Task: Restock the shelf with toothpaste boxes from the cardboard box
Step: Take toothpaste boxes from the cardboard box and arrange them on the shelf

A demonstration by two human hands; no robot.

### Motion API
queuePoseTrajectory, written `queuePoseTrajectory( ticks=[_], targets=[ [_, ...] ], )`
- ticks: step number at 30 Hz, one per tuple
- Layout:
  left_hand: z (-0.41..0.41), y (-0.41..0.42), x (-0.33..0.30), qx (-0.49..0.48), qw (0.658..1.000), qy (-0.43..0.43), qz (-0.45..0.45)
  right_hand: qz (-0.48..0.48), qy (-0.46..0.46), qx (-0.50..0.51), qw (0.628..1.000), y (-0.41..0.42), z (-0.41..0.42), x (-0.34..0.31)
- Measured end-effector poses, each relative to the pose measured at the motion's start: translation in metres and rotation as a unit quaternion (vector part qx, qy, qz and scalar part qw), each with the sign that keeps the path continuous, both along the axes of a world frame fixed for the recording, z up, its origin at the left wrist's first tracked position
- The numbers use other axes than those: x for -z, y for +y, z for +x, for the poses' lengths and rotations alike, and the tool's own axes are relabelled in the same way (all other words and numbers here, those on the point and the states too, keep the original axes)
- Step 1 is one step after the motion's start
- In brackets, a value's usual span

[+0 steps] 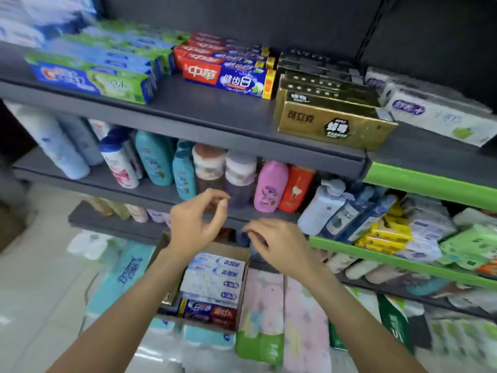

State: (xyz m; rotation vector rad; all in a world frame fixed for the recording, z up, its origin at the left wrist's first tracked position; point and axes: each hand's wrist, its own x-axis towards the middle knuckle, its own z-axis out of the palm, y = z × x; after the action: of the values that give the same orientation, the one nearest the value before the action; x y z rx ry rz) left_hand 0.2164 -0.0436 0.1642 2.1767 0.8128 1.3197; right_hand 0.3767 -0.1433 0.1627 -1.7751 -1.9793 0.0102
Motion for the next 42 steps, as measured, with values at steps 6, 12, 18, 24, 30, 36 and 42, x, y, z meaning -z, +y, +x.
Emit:
queuePoseTrajectory(
  ticks=[6, 12, 18, 24, 30, 36, 42],
  targets=[
    [-0.092, 0.023, 0.121, 0.063, 0.879, 0.263, -0.392, -0.267, 0.002, 0.01, 0.964, 0.019, -0.047, 0.115],
    [-0.133, 0.037, 0.224, -0.003, 0.828, 0.406, -0.387, -0.395, 0.001, 0.051, 0.917, 0.05, -0.093, 0.229],
    [-0.123, 0.06, 0.318, 0.048, 0.731, 0.616, -0.29, -0.427, -0.023, 0.062, 0.902, 0.082, -0.119, 0.32],
    [-0.104, 0.083, 0.372, -0.002, 0.714, 0.662, -0.228, -0.462, -0.049, 0.063, 0.883, 0.106, -0.113, 0.37],
    [-0.108, 0.077, 0.384, 0.003, 0.727, 0.648, -0.226, -0.463, -0.07, 0.052, 0.882, 0.089, -0.098, 0.378],
    [-0.117, 0.066, 0.383, 0.027, 0.721, 0.666, -0.191, -0.477, -0.086, 0.043, 0.874, 0.083, -0.091, 0.373],
    [-0.111, 0.065, 0.384, -0.009, 0.753, 0.585, -0.3, -0.472, -0.047, 0.047, 0.879, 0.08, -0.089, 0.375]
  ],
)
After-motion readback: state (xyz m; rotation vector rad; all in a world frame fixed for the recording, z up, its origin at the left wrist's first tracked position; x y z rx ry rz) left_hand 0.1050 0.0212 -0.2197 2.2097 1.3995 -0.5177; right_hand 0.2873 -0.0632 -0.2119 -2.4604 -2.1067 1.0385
